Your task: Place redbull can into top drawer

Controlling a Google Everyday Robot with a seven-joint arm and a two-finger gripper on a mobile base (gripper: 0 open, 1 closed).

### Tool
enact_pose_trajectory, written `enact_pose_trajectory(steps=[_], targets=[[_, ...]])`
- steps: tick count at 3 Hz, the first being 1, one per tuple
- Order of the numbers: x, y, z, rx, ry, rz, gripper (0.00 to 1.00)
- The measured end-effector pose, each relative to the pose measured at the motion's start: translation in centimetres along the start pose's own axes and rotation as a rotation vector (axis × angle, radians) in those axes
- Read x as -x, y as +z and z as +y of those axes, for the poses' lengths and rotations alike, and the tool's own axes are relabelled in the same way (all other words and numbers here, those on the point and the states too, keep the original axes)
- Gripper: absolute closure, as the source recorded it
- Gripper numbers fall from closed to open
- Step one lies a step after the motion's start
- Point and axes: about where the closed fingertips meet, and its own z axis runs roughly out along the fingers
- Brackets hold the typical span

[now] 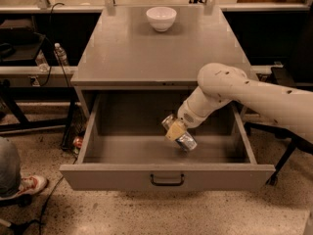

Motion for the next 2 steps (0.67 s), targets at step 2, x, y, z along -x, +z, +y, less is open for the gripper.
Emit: enact_pose_trajectory(steps=[2], targets=[[-0.75, 1.18, -0.88, -0.006, 0.034, 0.032, 1.00]])
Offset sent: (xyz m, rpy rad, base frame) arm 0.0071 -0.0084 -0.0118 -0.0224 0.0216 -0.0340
